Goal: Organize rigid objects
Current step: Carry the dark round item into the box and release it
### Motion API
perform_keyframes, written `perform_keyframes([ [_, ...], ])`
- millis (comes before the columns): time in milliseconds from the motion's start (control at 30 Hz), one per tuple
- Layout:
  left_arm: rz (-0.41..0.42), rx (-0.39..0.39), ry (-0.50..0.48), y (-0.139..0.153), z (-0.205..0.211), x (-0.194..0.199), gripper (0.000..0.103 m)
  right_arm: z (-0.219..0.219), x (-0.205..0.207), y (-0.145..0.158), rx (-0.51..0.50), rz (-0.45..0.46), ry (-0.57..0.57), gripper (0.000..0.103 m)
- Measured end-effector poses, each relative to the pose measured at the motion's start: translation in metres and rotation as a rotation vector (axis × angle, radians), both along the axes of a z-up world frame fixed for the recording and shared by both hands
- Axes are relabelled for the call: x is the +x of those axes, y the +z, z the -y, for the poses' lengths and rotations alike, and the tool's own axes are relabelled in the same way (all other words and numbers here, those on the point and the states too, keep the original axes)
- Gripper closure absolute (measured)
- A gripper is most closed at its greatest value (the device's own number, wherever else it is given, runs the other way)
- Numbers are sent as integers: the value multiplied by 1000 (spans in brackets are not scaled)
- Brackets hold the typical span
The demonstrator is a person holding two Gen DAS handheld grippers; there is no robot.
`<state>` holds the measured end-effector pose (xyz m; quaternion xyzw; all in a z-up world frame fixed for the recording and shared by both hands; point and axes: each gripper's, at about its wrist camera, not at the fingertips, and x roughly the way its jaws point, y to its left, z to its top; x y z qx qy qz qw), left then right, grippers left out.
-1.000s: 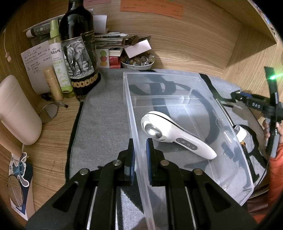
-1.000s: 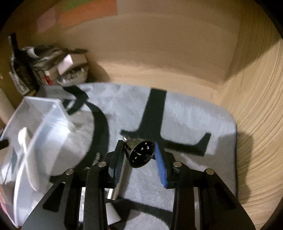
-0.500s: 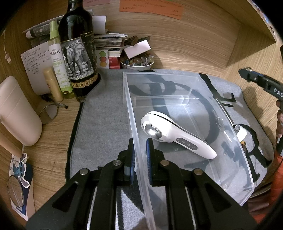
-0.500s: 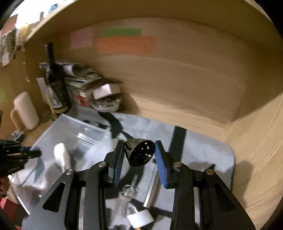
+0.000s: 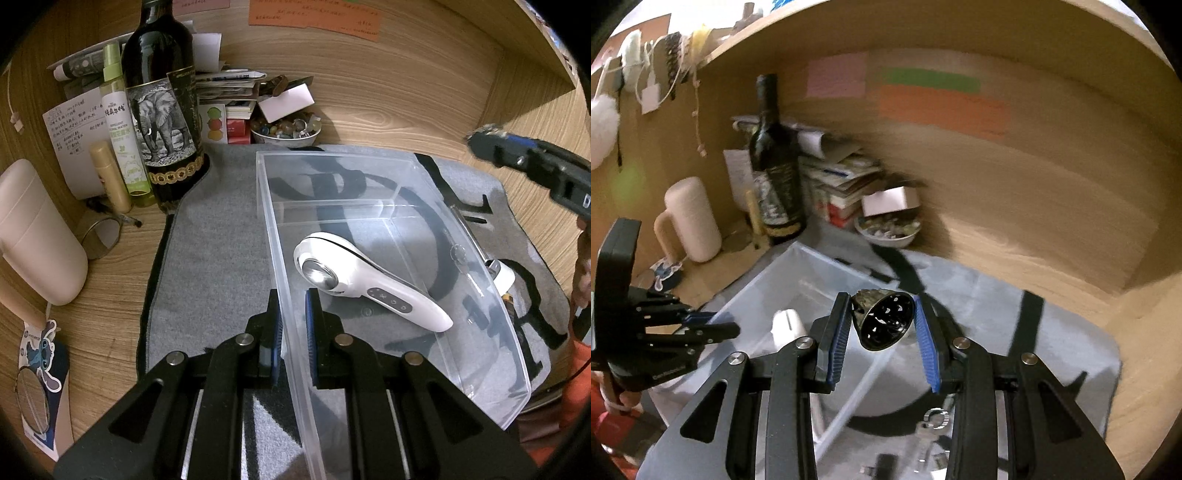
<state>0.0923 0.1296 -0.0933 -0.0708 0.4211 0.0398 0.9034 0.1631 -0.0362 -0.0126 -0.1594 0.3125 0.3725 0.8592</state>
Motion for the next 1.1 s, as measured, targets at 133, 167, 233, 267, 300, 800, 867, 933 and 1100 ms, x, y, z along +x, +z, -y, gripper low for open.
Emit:
perform_keyframes([
  [133,1,-1,-1,1,0,1,92,-18,-5,-13,-41,-24,39,71],
  [167,1,-1,-2,1,0,1,92,-21,-5,-16,-49,-27,45,71],
  [233,2,-1,-4,2,0,2,92,-28,-6,-24,-76,-43,55,71],
  [267,2,-2,-5,2,0,2,92,-30,-6,-27,-85,-50,57,71],
  [300,3,-2,-6,2,0,3,92,-33,-5,-31,-94,-59,59,71],
  [800,5,-2,-7,1,0,3,92,-54,6,-63,-212,-135,78,71],
  [867,5,-1,-8,1,0,3,92,-54,4,-65,-219,-134,86,71],
  [933,4,-1,-7,1,0,3,92,-55,4,-66,-224,-135,89,71],
  [1100,6,-4,-6,1,0,3,92,-55,2,-63,-222,-126,85,68],
])
